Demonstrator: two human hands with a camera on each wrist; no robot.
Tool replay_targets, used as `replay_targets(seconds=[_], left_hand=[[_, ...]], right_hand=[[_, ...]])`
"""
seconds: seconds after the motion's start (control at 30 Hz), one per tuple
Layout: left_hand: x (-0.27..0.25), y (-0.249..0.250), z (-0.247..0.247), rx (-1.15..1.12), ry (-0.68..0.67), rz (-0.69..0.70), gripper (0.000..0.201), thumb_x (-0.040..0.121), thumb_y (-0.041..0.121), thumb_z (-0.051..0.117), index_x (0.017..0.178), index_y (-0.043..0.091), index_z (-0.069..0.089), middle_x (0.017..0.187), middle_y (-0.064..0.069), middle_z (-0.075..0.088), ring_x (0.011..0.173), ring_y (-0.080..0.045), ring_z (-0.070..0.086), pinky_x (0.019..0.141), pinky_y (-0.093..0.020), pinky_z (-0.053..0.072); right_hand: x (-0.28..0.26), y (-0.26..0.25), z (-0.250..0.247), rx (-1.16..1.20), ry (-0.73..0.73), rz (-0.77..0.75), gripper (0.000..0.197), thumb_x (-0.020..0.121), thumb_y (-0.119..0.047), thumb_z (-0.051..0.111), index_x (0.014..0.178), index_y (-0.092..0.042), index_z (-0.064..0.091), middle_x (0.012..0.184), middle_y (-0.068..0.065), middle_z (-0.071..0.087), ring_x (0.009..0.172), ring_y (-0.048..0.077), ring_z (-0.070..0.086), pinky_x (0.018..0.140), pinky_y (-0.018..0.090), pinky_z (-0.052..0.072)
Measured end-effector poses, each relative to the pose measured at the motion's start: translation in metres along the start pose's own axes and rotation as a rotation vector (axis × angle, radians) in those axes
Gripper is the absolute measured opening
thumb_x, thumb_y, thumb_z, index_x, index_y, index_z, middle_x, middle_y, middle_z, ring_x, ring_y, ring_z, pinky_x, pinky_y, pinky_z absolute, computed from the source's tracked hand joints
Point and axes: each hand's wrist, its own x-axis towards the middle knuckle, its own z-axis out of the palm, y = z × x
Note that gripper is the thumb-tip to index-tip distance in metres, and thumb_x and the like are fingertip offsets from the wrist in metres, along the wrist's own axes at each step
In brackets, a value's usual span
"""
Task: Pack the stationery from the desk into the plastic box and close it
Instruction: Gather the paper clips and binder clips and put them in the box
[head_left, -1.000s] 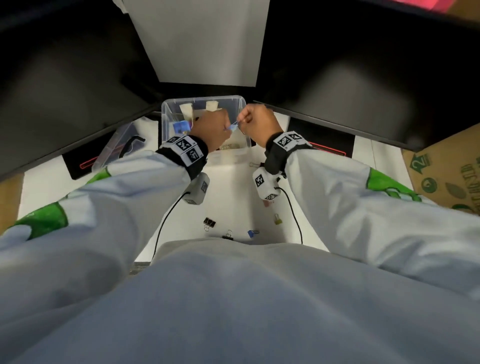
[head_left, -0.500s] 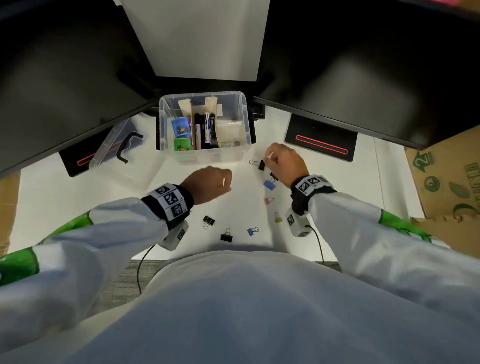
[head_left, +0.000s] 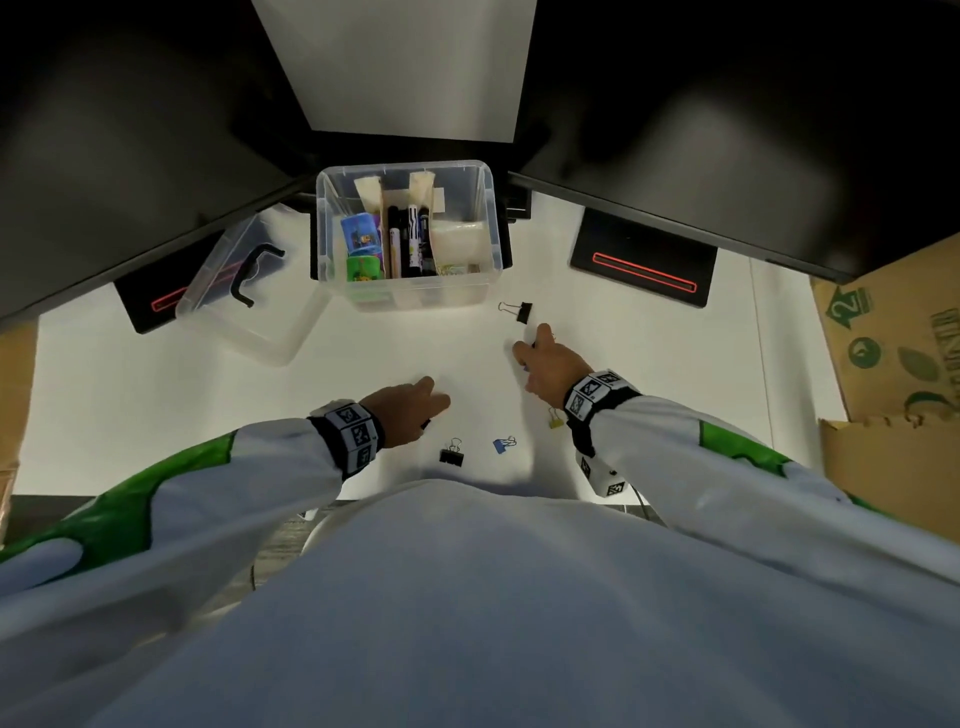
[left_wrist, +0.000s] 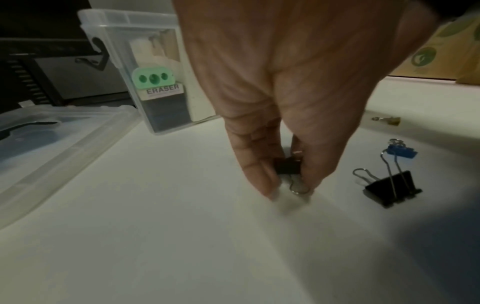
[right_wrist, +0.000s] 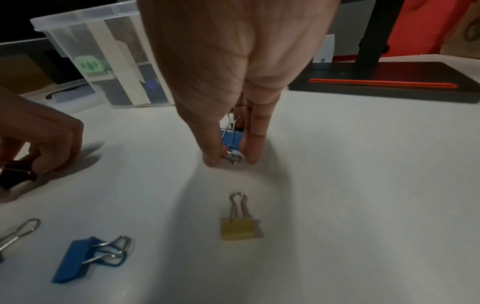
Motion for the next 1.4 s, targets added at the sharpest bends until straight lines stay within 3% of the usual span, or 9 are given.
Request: replay_targets(seconds=[0.17,0.37,0.47,0.57,0.73,0.93,1.1,1.27,1.4], left_hand=[[-0.001,0.018,-0.009,-0.212,-0.026,-0.028,0.021,0.085,0.003,0.043,0.097,0.014,0.031,0.071,0.002,0.044,0.065,-0.026,0.045,0.061,-0.032,0.034],[0.005,0.034,-0.001,-0.112,-0.090,0.087,0.029,0.091,0.038,0.056,0.105,0.014,0.048,0.103,-0.003,0.059,0.085,-0.026,0.056,0.075,-0.036,0.045],[0.011,0.036,0.005,-0.044,-0.139,0.099,0.020,0.094,0.033,0.053,0.097,0.012,0.053,0.100,-0.008,0.059,0.080,-0.026,0.053,0.071,-0.036,0.043],[0.010,0.033,0.002,-0.137,-0.096,0.093,0.015,0.094,0.028,0.051,0.086,0.015,0.053,0.088,-0.003,0.054,0.077,-0.025,0.053,0.068,-0.036,0.041],[0.000,0.017,-0.043,-0.389,0.166,0.104,0.014,0.093,0.029,0.056,0.080,0.022,0.053,0.083,-0.003,0.058,0.076,-0.023,0.055,0.071,-0.035,0.044],[0.002,0.009,-0.127,-0.521,0.582,0.039,0.012,0.095,0.028,0.053,0.090,0.019,0.060,0.088,0.004,0.062,0.077,-0.013,0.057,0.069,-0.025,0.044],[0.038,-0.008,-0.189,-0.570,0.862,-0.199,0.016,0.092,0.023,0.052,0.091,0.010,0.062,0.089,-0.006,0.068,0.078,-0.020,0.060,0.073,-0.034,0.049],[0.071,-0.021,-0.222,-0.392,0.704,-0.351,0.010,0.087,0.021,0.053,0.091,0.013,0.059,0.096,-0.013,0.068,0.090,-0.033,0.064,0.081,-0.043,0.055],[0.079,-0.020,-0.226,-0.396,0.544,-0.374,0.039,0.086,0.017,0.063,0.121,0.005,0.049,0.117,-0.017,0.060,0.107,-0.033,0.059,0.076,-0.034,0.042]], right_hand=[[0.001,-0.002,0.004,-0.012,0.032,-0.035,0.036,0.083,-0.003,0.058,0.118,-0.004,0.049,0.126,0.020,0.038,0.093,0.037,0.056,0.076,0.042,0.052],[-0.004,-0.005,0.006,0.042,0.105,-0.030,0.025,0.083,-0.003,0.054,0.108,-0.001,0.055,0.118,0.019,0.045,0.083,0.038,0.058,0.073,0.044,0.051],[-0.004,-0.001,0.004,0.099,0.105,-0.013,0.020,0.085,-0.002,0.052,0.105,-0.001,0.058,0.114,0.016,0.047,0.074,0.034,0.055,0.076,0.044,0.053],[-0.005,0.003,-0.004,0.207,0.140,-0.002,0.019,0.086,-0.003,0.052,0.102,-0.005,0.061,0.108,0.012,0.051,0.083,0.033,0.059,0.076,0.036,0.050],[-0.014,0.006,-0.038,0.448,0.285,-0.055,0.014,0.086,-0.006,0.061,0.096,-0.014,0.068,0.097,0.008,0.056,0.082,0.025,0.060,0.082,0.040,0.054],[-0.014,-0.018,-0.120,0.770,0.467,-0.173,0.019,0.086,-0.010,0.067,0.099,-0.023,0.068,0.103,0.010,0.057,0.075,0.020,0.066,0.070,0.025,0.059],[0.042,-0.043,-0.160,0.723,0.573,-0.186,0.021,0.085,-0.003,0.064,0.098,-0.020,0.067,0.094,-0.002,0.051,0.080,0.024,0.065,0.072,0.036,0.062],[0.087,-0.061,-0.171,0.532,0.603,-0.084,0.018,0.087,-0.001,0.061,0.098,-0.013,0.069,0.105,0.011,0.058,0.090,0.023,0.062,0.082,0.029,0.054],[0.098,-0.064,-0.176,0.386,0.489,-0.053,0.025,0.090,-0.004,0.057,0.113,-0.009,0.068,0.117,0.017,0.058,0.107,0.029,0.060,0.089,0.026,0.045]])
